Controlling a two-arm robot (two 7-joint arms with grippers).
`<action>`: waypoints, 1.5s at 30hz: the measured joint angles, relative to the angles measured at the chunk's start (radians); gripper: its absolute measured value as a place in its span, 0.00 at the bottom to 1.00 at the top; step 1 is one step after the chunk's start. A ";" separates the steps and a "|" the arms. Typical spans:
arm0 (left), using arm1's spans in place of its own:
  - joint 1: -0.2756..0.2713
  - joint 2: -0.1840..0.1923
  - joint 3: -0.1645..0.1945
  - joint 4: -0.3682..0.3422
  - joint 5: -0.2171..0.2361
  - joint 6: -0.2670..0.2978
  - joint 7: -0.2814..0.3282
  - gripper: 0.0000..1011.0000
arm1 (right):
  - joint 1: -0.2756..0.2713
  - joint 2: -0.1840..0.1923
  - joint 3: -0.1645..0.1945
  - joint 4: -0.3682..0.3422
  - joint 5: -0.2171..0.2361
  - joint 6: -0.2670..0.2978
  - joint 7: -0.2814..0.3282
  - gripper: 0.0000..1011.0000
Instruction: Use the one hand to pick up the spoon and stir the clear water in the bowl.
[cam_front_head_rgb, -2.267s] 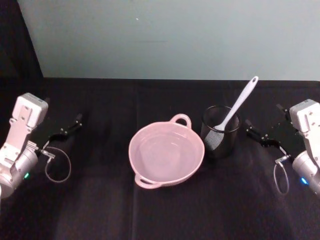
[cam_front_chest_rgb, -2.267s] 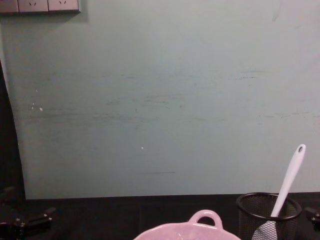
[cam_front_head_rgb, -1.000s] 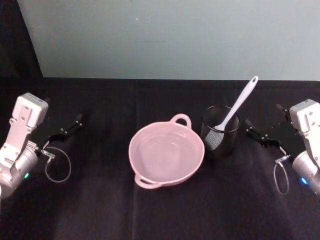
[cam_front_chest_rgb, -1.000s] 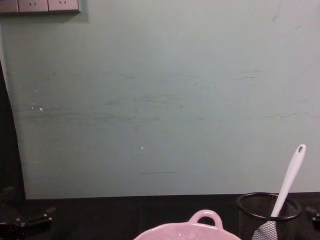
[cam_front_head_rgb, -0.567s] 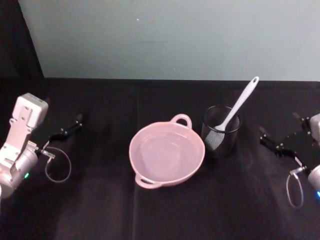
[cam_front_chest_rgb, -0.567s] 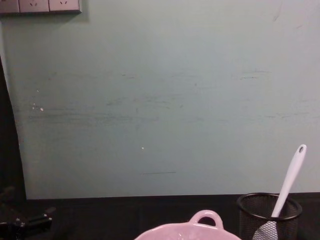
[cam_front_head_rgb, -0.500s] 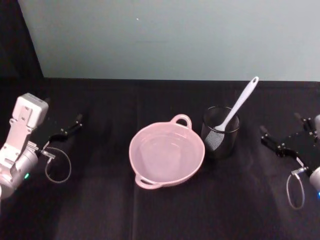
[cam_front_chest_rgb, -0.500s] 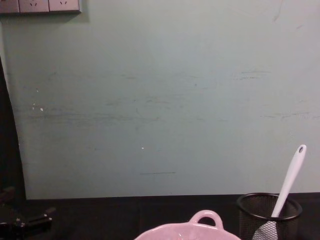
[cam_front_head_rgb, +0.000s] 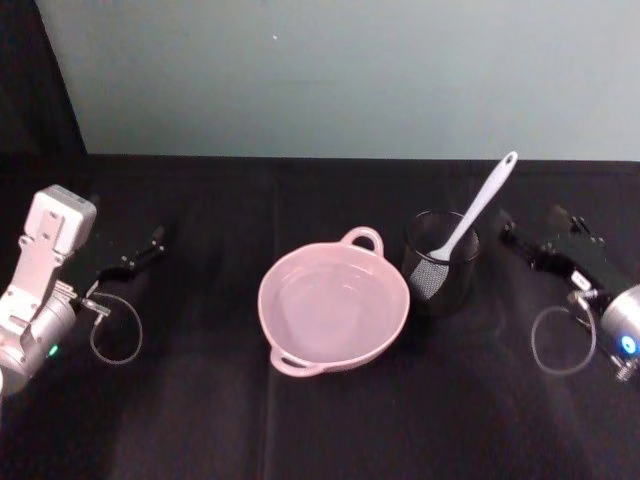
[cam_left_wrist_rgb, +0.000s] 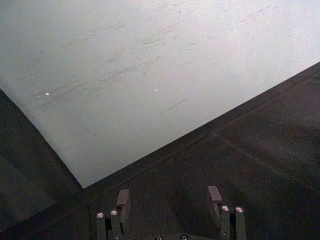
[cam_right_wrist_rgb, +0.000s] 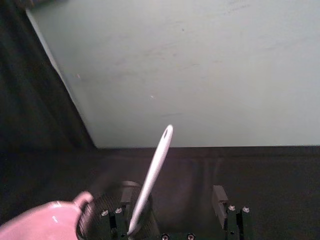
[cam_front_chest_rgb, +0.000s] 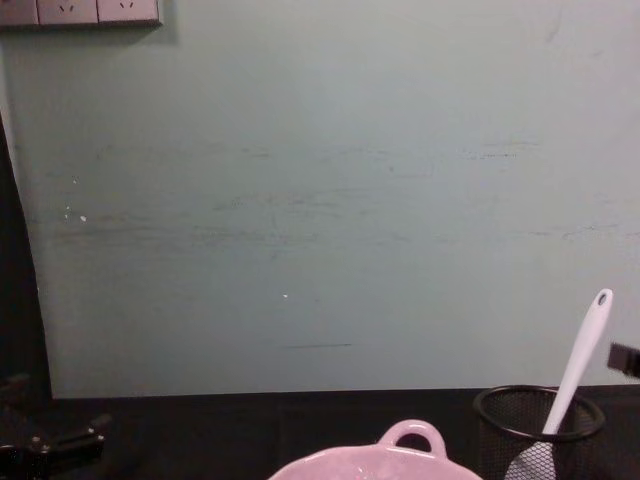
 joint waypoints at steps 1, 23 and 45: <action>0.000 0.000 0.000 0.000 0.000 0.000 0.000 1.00 | 0.020 -0.017 0.011 0.025 0.045 0.020 0.036 0.99; 0.000 0.000 0.000 0.000 0.000 0.000 0.000 1.00 | 0.209 -0.064 0.017 0.268 0.332 0.170 0.261 0.99; 0.000 0.000 0.000 0.000 0.000 0.000 0.000 1.00 | 0.248 -0.081 -0.035 0.326 0.347 0.052 0.292 0.83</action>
